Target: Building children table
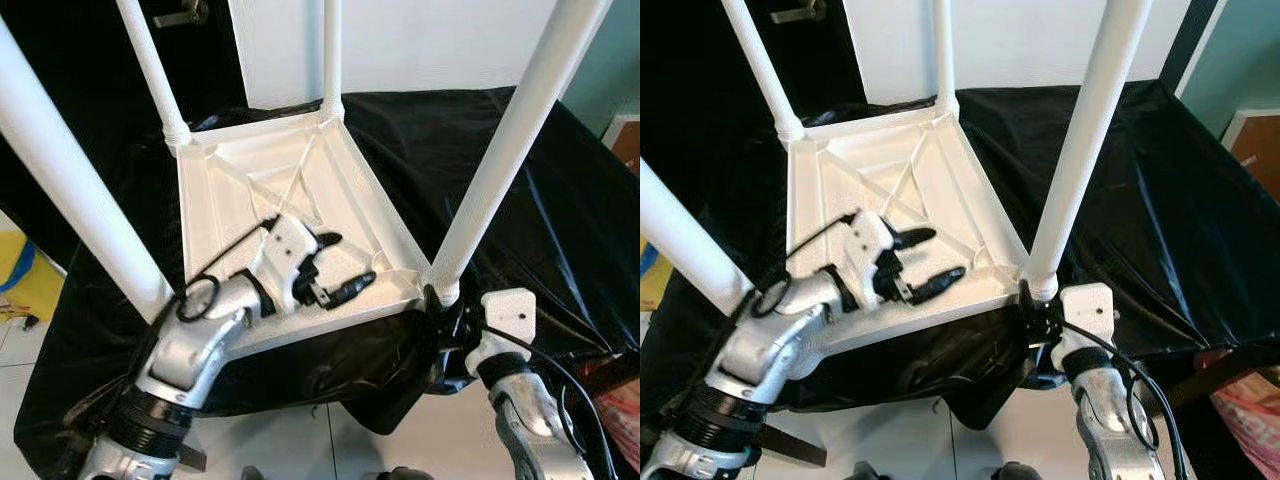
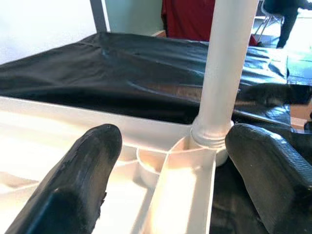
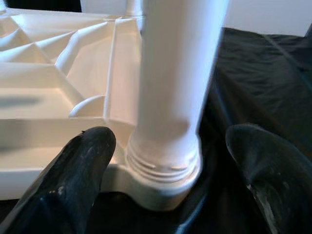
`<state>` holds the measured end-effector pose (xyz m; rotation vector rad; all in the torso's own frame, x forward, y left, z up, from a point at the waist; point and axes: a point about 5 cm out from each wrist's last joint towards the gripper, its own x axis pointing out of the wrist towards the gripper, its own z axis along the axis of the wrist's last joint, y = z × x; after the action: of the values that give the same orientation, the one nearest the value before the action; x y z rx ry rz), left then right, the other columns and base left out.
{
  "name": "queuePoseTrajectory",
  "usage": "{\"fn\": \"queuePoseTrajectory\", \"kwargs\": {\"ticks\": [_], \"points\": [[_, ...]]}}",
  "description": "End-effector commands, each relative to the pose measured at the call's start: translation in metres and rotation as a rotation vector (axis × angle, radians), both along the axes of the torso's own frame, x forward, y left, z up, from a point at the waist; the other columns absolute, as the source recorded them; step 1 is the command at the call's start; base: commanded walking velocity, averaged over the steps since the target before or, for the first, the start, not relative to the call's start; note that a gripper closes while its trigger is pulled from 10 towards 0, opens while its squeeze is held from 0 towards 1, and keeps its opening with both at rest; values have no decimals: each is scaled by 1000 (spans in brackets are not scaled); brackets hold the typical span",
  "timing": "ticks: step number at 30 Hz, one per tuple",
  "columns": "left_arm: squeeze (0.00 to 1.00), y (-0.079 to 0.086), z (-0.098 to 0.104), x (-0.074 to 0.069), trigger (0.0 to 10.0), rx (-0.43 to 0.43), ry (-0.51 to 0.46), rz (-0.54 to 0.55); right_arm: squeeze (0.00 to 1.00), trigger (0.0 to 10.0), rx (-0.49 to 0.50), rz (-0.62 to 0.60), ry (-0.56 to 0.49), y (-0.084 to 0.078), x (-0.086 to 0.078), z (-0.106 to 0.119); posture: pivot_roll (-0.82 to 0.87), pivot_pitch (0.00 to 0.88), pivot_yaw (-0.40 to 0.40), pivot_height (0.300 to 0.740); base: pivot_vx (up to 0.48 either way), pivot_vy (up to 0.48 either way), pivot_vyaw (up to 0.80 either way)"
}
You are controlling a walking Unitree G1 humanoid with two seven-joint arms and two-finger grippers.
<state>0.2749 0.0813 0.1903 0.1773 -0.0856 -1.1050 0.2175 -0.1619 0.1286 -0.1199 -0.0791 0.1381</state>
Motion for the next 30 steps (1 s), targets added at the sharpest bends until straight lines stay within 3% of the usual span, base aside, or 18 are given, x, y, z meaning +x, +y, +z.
{"fn": "queuePoseTrajectory", "kwargs": {"ticks": [1,7,9,12,16,23,27,30], "points": [[0,6,11,-3,10000,1,-9,-47,0,10000,14,87,59,5,-8,-5,-140,111,36,740,0,0,0],[0,9,24,-10,10000,-25,-15,-79,0,10000,36,215,119,16,-13,-7,-131,118,46,740,0,0,0],[0,4,23,-22,10000,-30,11,-129,0,10000,37,357,134,33,-15,-5,-114,121,56,740,0,0,0],[0,2,20,-32,10000,-31,42,-158,0,10000,40,432,127,42,-13,-3,-103,123,57,740,0,0,0],[0,4,20,-46,10000,-29,72,-171,0,10000,58,443,97,47,2,1,-71,122,52,740,0,0,0],[0,6,22,-54,10000,-28,78,-160,0,10000,61,437,64,48,15,6,-52,122,47,740,0,0,0],[0,13,22,-65,10000,-43,115,-71,0,10000,51,389,23,36,38,17,-23,130,32,740,0,0,0],[0,22,19,-67,10000,-44,126,-19,0,10000,44,379,11,32,42,20,-20,132,27,740,0,0,0]]}}
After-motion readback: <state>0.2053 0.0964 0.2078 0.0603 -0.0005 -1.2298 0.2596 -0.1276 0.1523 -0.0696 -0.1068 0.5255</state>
